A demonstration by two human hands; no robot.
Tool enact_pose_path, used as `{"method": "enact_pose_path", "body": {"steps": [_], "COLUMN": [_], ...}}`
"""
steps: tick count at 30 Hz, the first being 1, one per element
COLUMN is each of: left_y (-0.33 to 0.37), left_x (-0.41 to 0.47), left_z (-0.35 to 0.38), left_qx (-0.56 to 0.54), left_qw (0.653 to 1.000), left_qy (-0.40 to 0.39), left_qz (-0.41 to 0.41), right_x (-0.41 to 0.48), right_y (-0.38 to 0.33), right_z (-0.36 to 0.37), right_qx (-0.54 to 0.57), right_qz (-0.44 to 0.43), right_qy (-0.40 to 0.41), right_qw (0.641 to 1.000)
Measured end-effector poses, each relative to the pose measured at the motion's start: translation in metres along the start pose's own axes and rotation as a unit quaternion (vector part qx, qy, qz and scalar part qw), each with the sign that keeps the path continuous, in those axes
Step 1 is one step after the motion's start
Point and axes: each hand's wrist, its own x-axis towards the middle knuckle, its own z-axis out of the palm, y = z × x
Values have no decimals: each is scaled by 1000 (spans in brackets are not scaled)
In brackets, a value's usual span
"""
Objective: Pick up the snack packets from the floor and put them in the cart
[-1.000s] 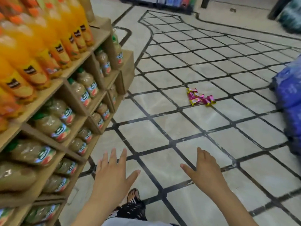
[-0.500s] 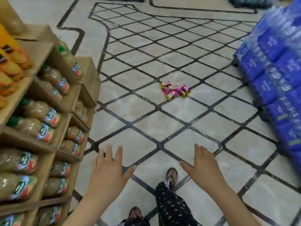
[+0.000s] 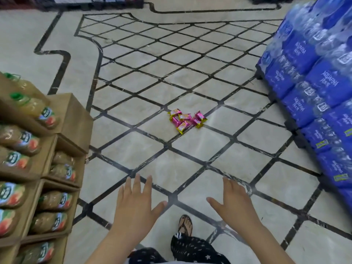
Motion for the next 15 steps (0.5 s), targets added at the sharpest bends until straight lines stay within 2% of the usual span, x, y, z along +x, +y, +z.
{"method": "enact_pose_path", "body": {"steps": [6,15], "left_y": [27,53], "left_x": [67,215], "left_z": [-19,-54], "left_qx": [46,-10], "left_qw": [999,999], "left_qy": [6,-17], "left_qz": [27,38], "right_x": [69,201], "right_y": [20,24], "right_z": [-40,-90], "right_qx": [-3,-17], "right_qz": [7,17], "right_qy": [-8,-12], "right_qw": [1000,1000]}}
